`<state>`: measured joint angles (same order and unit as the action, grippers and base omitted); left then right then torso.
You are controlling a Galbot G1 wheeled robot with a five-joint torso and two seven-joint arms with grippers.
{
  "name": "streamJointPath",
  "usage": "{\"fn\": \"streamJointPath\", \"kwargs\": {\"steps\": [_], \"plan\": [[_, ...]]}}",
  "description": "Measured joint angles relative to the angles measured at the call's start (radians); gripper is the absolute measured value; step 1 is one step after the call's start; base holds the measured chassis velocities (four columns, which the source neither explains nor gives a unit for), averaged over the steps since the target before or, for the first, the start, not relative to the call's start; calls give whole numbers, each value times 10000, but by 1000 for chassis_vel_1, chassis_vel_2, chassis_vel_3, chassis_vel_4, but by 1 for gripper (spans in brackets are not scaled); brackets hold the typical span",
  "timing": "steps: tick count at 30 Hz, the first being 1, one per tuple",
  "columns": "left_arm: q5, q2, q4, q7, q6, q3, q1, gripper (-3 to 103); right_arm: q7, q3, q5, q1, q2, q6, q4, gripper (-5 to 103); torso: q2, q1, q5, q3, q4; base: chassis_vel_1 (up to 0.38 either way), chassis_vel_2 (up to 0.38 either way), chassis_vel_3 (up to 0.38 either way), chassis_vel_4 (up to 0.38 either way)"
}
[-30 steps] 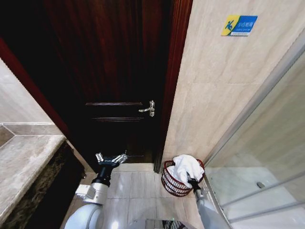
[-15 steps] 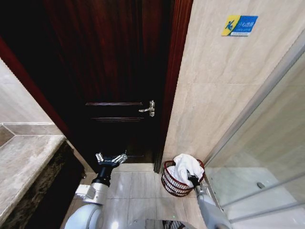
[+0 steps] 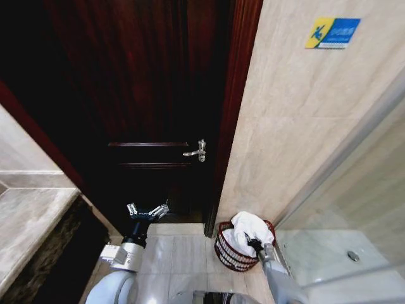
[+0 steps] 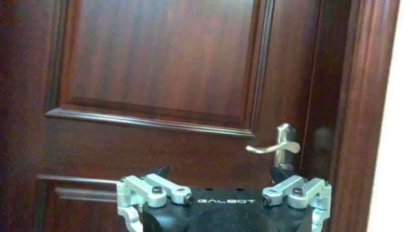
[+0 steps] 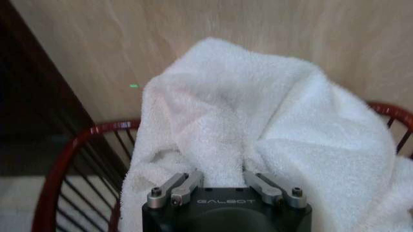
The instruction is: Discard the used towel into the hamper.
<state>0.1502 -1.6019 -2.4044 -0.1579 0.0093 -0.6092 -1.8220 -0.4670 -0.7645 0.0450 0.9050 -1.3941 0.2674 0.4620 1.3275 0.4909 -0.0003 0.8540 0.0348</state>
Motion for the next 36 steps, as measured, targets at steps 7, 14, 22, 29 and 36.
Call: {"fn": "streamJointPath", "kwargs": {"steps": [7, 14, 22, 29, 36], "plan": [[0, 0, 0, 0, 0, 0, -2, 100, -57, -16, 589, -126, 37, -910, -143, 16, 0, -13, 2, -3, 3, -37, 61, 27, -29], [0, 0, 0, 0, 0, 0, -3, 100, -22, -21, 967, -209, -15, -1112, -556, 16, 5, -17, 4, -4, 0, 24, -25, -33, 20], [0, 0, 0, 0, 0, 0, -2, 100, 321, -94, 1159, -630, 3, -857, -1660, 16, 4, -8, 4, -2, 3, 0, 0, 0, 0], [0, 0, 0, 0, 0, 0, -2, 100, 731, -63, 1231, -878, -50, -597, -2519, 16, 4, -9, 4, -3, 2, 0, 0, 0, 0], [0, 0, 0, 0, 0, 0, -1, 100, 988, -67, 1075, -809, -147, -679, -2346, 16, 3, -9, 6, -2, 2, 0, 0, 0, 0]]}}
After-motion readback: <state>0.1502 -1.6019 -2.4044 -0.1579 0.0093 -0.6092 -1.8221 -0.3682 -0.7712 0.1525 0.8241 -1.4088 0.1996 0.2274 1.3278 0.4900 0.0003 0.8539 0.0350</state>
